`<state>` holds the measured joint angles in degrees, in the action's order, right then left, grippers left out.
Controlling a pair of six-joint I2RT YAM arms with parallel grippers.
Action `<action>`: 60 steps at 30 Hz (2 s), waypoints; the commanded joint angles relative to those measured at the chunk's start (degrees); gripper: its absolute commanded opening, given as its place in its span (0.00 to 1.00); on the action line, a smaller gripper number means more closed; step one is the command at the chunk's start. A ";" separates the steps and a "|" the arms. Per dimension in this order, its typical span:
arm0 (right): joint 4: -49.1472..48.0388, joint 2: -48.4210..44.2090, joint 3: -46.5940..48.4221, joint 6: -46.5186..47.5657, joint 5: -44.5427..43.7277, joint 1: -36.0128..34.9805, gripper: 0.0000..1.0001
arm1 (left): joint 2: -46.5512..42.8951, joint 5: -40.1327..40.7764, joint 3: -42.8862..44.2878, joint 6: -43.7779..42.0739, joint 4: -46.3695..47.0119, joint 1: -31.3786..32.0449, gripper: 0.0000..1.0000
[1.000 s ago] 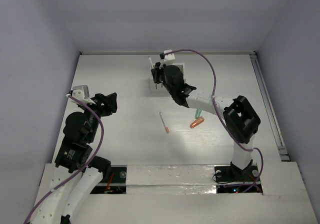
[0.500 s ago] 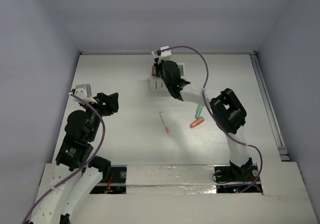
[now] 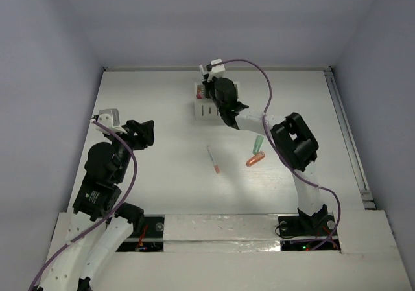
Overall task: Sort the stationery into containers
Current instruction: Place the pen in the storage box, then pick up the pen from the center of the board.
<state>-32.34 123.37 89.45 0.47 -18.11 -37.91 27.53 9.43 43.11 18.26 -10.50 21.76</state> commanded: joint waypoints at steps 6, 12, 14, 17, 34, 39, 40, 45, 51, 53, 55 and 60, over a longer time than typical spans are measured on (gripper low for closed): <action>-5.28 -2.43 -2.43 1.11 1.15 -0.15 0.19 | 0.33 -0.73 0.57 -0.77 2.85 0.21 0.55; -6.43 -4.45 -4.81 -0.38 1.85 -0.15 0.38 | 0.16 -0.46 0.57 -0.77 2.77 0.21 0.55; -6.16 -5.42 -5.07 -1.86 3.16 -0.15 0.49 | -0.28 -1.17 0.48 -0.77 3.03 0.21 0.55; -5.63 -7.44 -5.07 -2.75 4.31 -0.15 0.61 | -0.20 -0.56 0.57 -0.77 2.95 0.21 0.55; 14.65 -27.04 -27.04 -16.99 12.49 -6.03 0.00 | -0.63 -1.08 0.39 -0.86 3.03 0.21 0.44; 28.18 -25.99 -30.47 -18.48 2.74 -11.56 0.38 | 0.06 -0.46 0.48 -0.86 2.94 0.21 0.11; 28.99 -25.81 -30.91 -18.75 2.12 -12.44 0.50 | -0.02 -0.64 0.48 -0.86 3.03 0.21 0.09; 34.60 -23.45 -29.17 -20.07 -2.20 -12.98 0.71 | 0.41 -0.82 0.48 -0.86 3.03 0.21 0.08; 39.53 -17.48 -25.12 -20.07 -0.70 -13.50 0.65 | 0.51 -1.17 0.48 -0.95 3.21 0.74 0.16; 41.03 -16.06 -24.07 -20.07 -1.14 -14.11 0.61 | 0.95 -1.43 0.48 -0.95 3.12 0.74 0.17; 41.56 -14.48 -23.36 -20.07 -1.14 -14.12 0.59 | 0.69 -2.05 0.39 -1.03 3.29 0.74 0.18; 45.68 -12.90 -20.73 -20.51 -2.45 -15.17 0.41 | 0.94 -1.52 0.48 -1.03 3.12 0.74 0.19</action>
<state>8.32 108.77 66.06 -19.31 -19.33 -51.90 27.92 8.19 43.11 17.80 -10.04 22.17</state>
